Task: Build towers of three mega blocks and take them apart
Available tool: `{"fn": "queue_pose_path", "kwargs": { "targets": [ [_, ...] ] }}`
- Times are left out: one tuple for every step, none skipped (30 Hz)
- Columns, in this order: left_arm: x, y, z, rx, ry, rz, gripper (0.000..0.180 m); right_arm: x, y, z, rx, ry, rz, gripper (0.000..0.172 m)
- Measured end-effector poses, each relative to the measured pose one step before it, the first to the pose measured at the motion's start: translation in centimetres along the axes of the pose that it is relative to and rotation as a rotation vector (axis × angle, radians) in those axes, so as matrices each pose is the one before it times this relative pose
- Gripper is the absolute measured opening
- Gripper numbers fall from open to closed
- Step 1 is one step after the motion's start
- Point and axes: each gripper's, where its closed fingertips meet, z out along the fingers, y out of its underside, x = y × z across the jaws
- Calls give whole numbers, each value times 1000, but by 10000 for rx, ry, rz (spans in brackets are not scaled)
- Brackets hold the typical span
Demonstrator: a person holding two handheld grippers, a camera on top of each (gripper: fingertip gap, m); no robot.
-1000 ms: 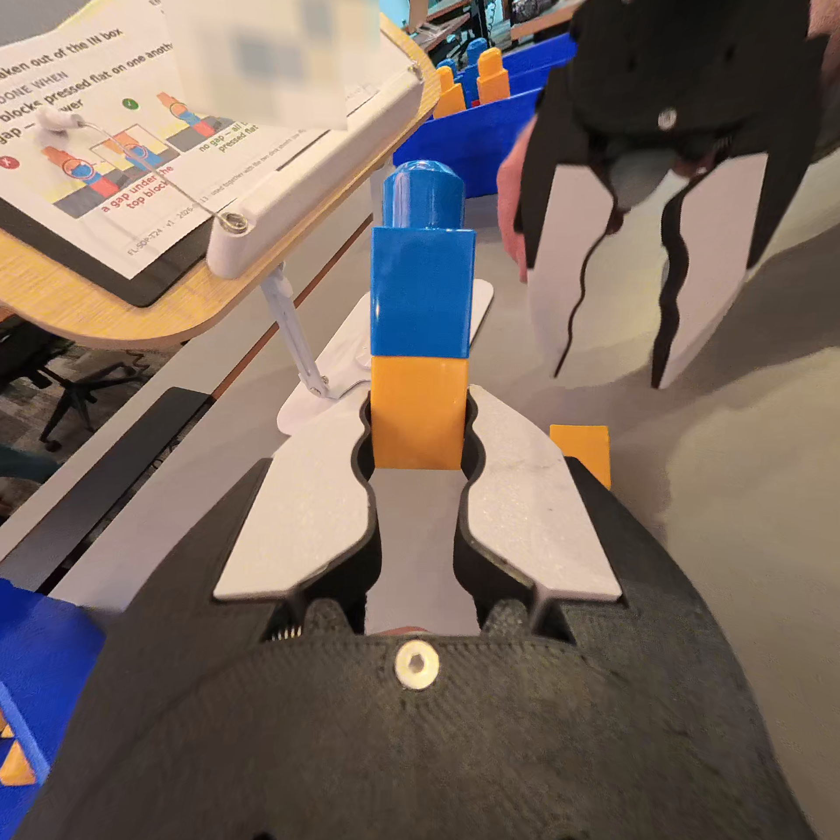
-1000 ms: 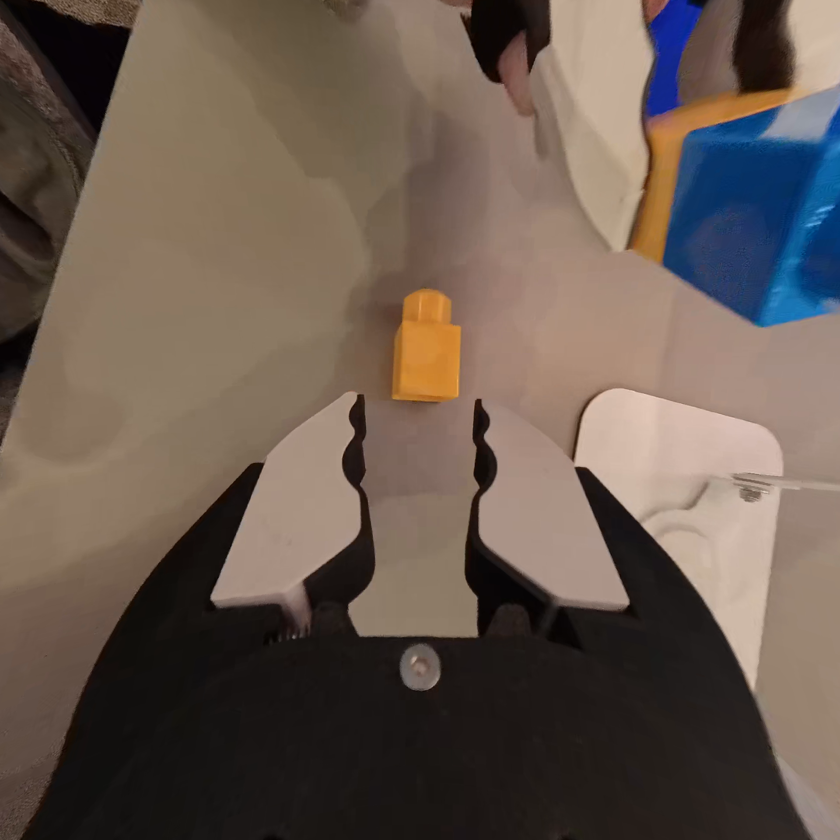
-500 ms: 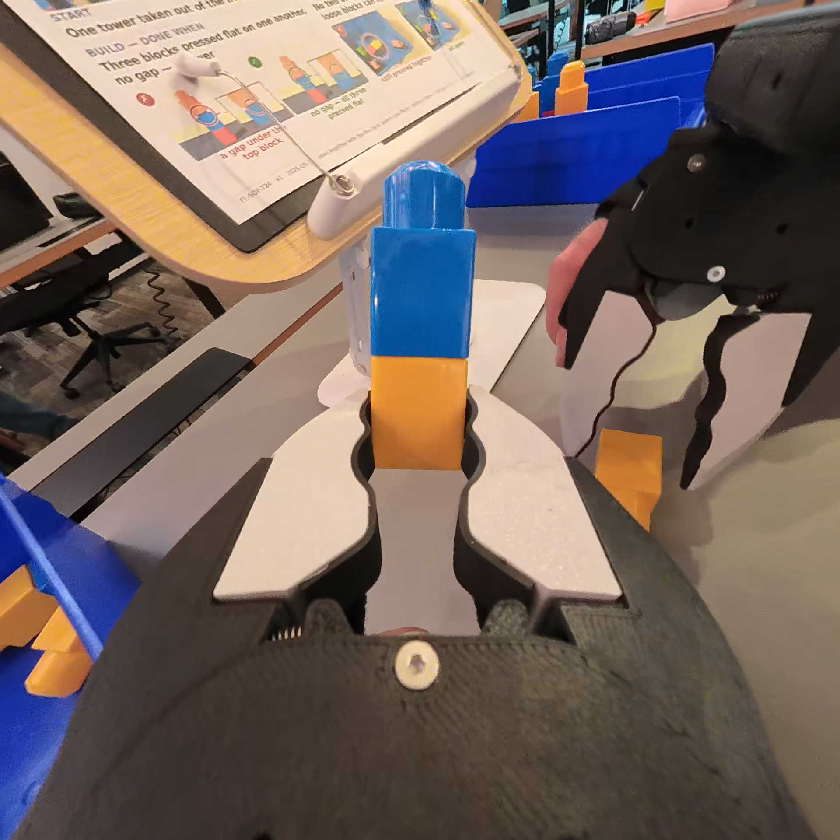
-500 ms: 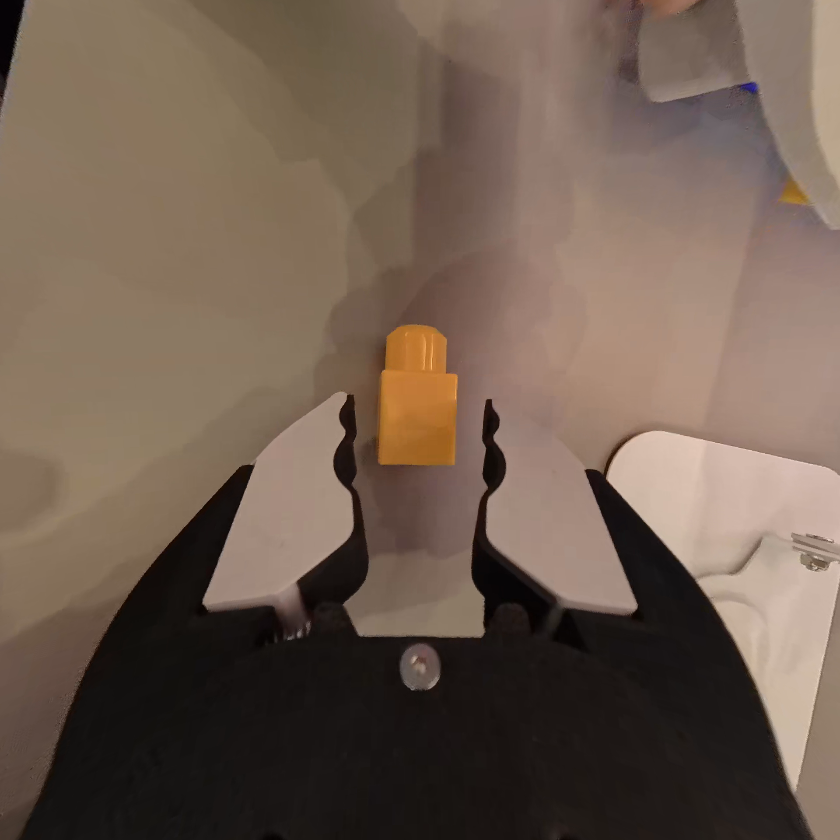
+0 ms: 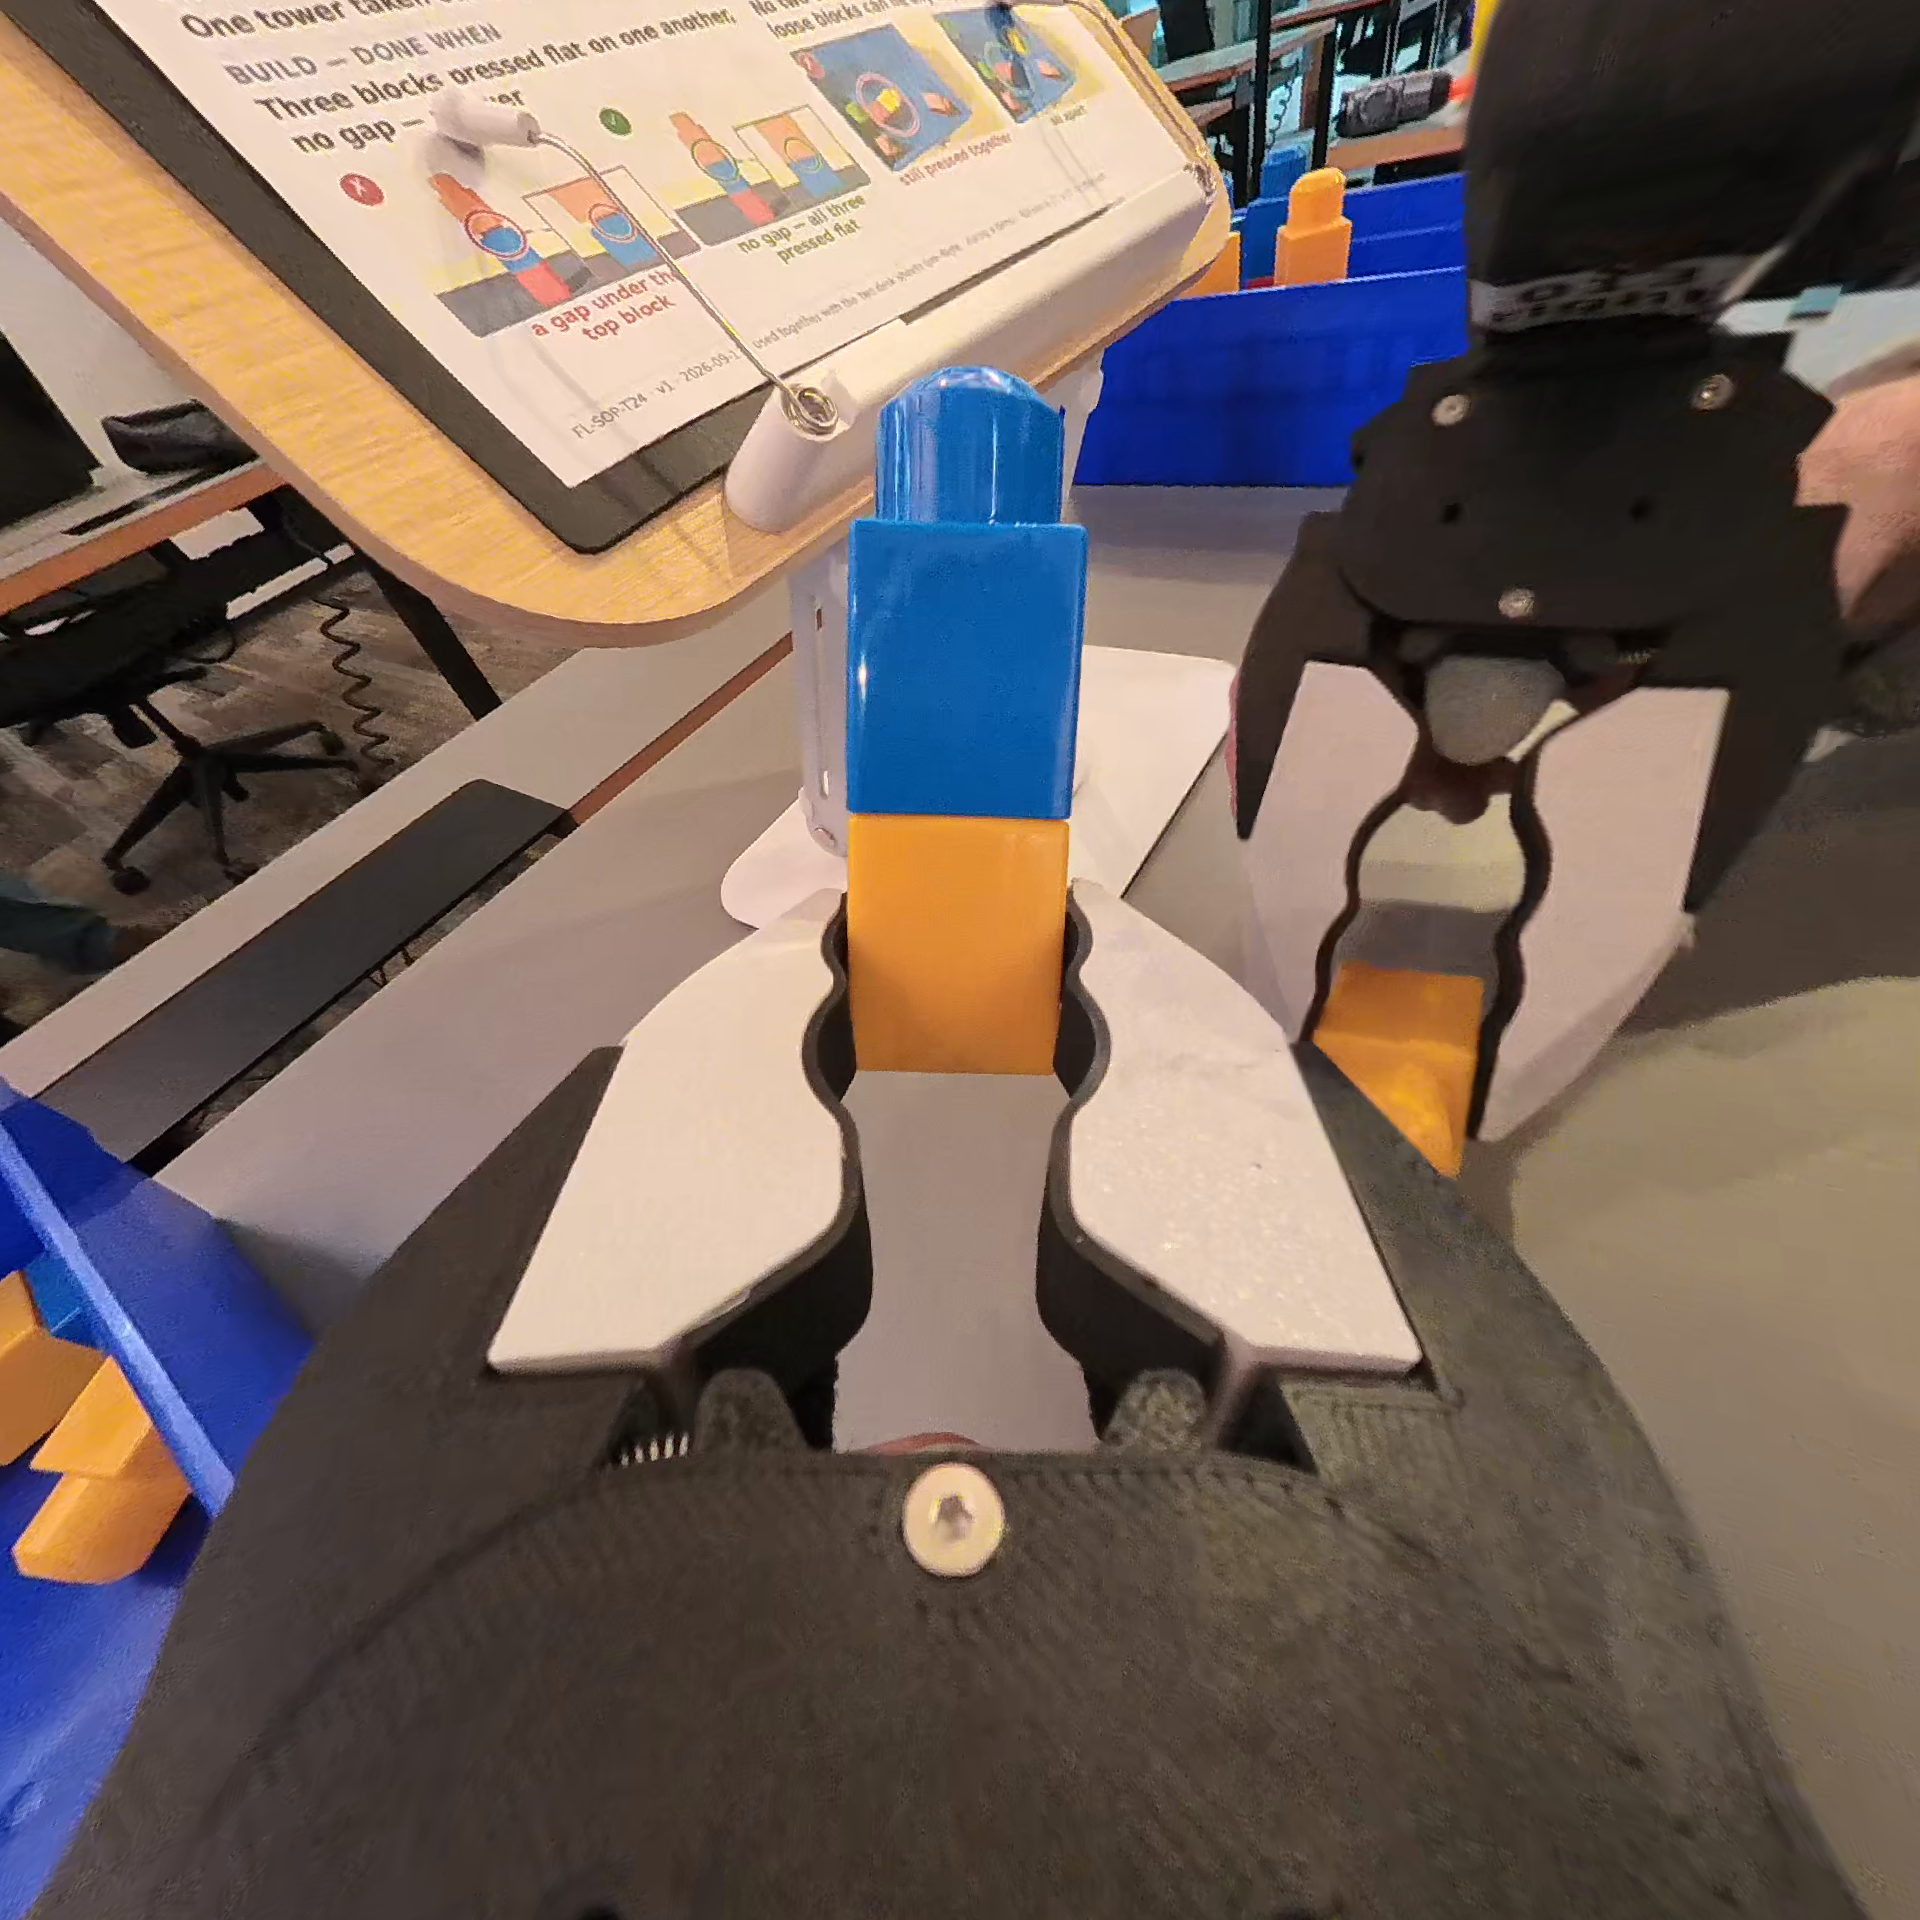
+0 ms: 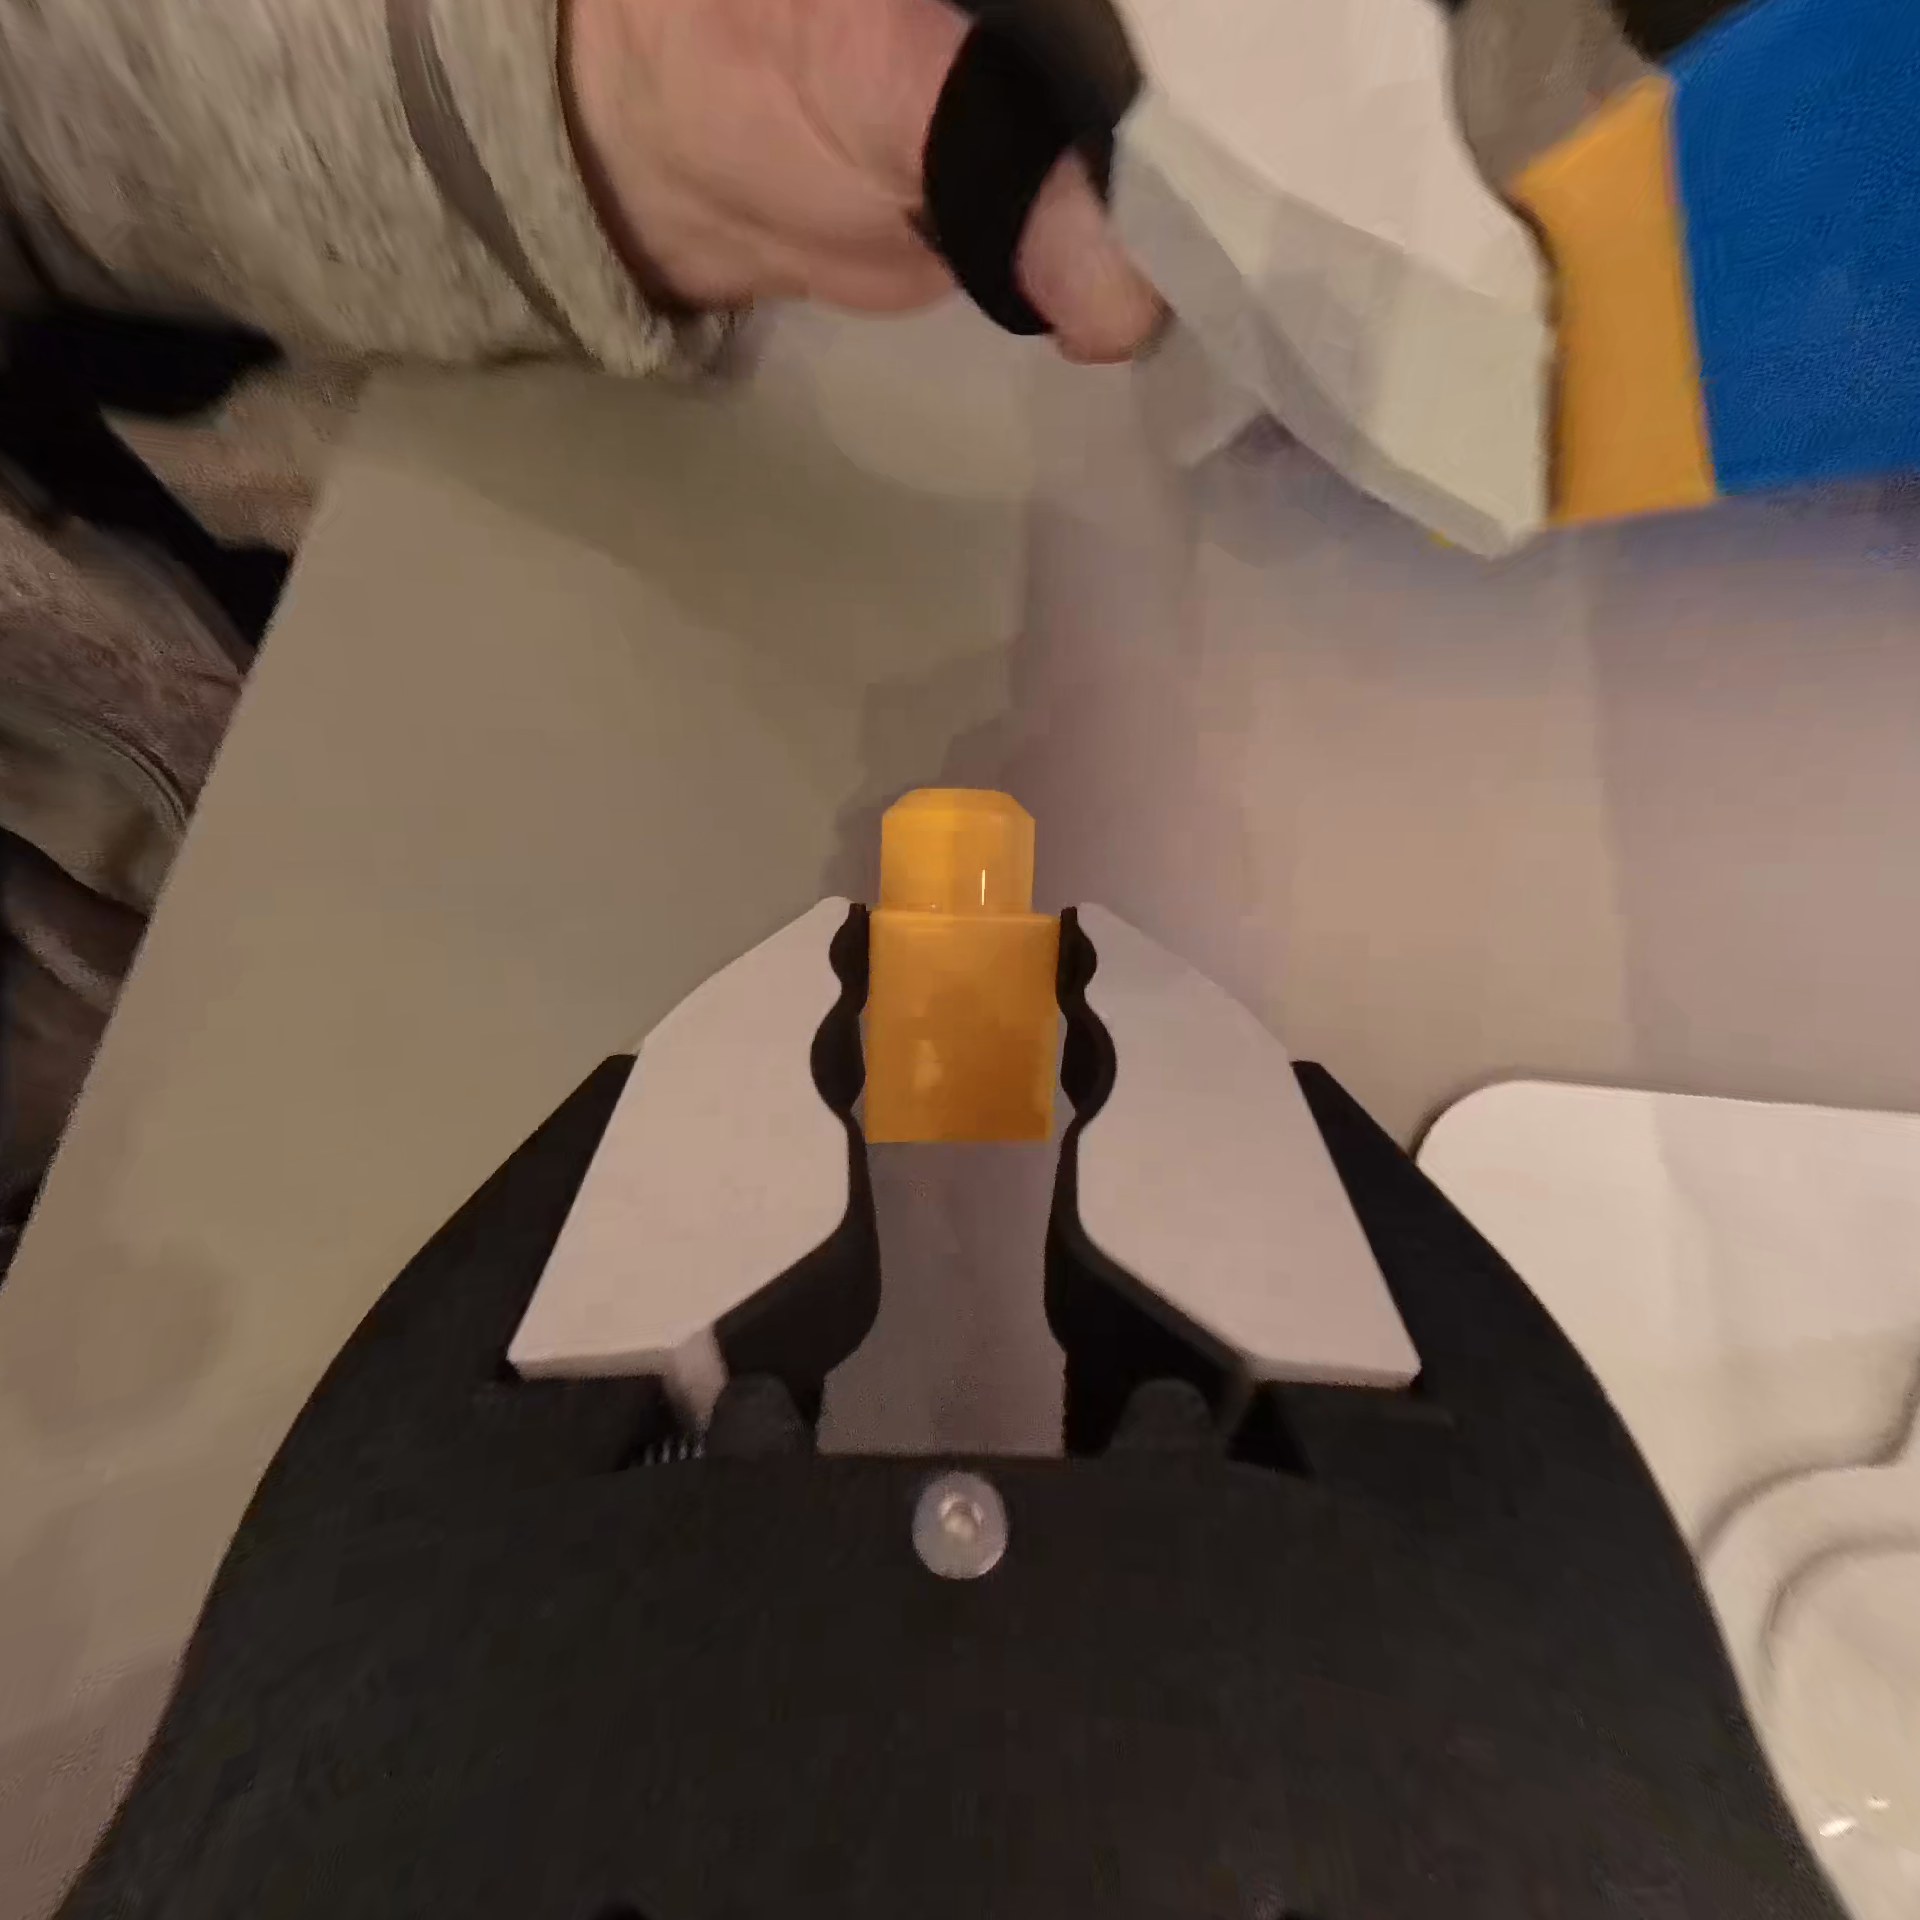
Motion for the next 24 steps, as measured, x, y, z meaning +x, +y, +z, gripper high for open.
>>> {"fn": "queue_pose_path", "kwargs": {
  "targets": [
    [-51,45,6,-33,-30,21,35,321,131,-358,365,63,276,36],
    [49,4,10,2,27,-6,35,404,245,-323,239,195,142,36],
    [88,-58,27,40,55,-45,35,233,336,-241,64,114,68,36],
    [33,-13,40,7,2,-8,35,11,225,-219,38,32,23,36],
    [18,30,35,-40,-18,44,35,128,289,-172,-80,134,82,36],
    [57,14,28,-23,8,28,35,-28,331,-136,-84,31,36,36],
    [77,-18,24,22,22,-13,35,-56,250,-115,5,-6,30,36],
    [42,-18,30,6,16,-8,35,29,136,-129,88,106,-35,36],
    [42,23,34,-21,2,21,35,-55,302,-33,-50,21,49,36],
    [36,-8,30,-9,6,20,35,-36,398,6,-117,39,-7,36],
    [52,-19,28,5,17,-2,35,105,327,-40,-76,164,-97,36],
    [53,10,27,-4,16,2,35,-17,197,-76,5,36,-9,36],
    [67,27,40,-10,34,-1,35,-118,72,-112,75,-71,83,36],
    [83,7,28,10,63,-34,35,-40,-36,-175,97,9,16,36],
    [108,-7,22,28,86,-57,35,-25,-151,-244,130,37,-22,36],
    [117,6,29,5,105,-38,35,-75,-283,-309,179,-4,-23,36],
    [225,24,62,-1,177,-62,35,-137,-414,-388,218,-33,-90,36],
    [390,-33,90,47,323,-188,35,89,-469,-477,197,124,-98,36],
    [416,-130,76,150,366,-243,35,247,-495,-594,180,198,-74,36],
    [288,-36,69,80,273,-214,35,309,-692,-737,296,201,-64,36],
    [223,-94,37,104,209,-162,35,271,-821,-819,370,149,-21,36],
    [281,-284,-45,223,261,-214,35,248,-918,-873,406,134,-25,36],
    [333,-373,-43,290,314,-259,35,239,-952,-858,405,137,-14,36],
    [248,-293,-1,246,250,-281,35,247,-896,-792,345,115,41,36]
  ]
}}
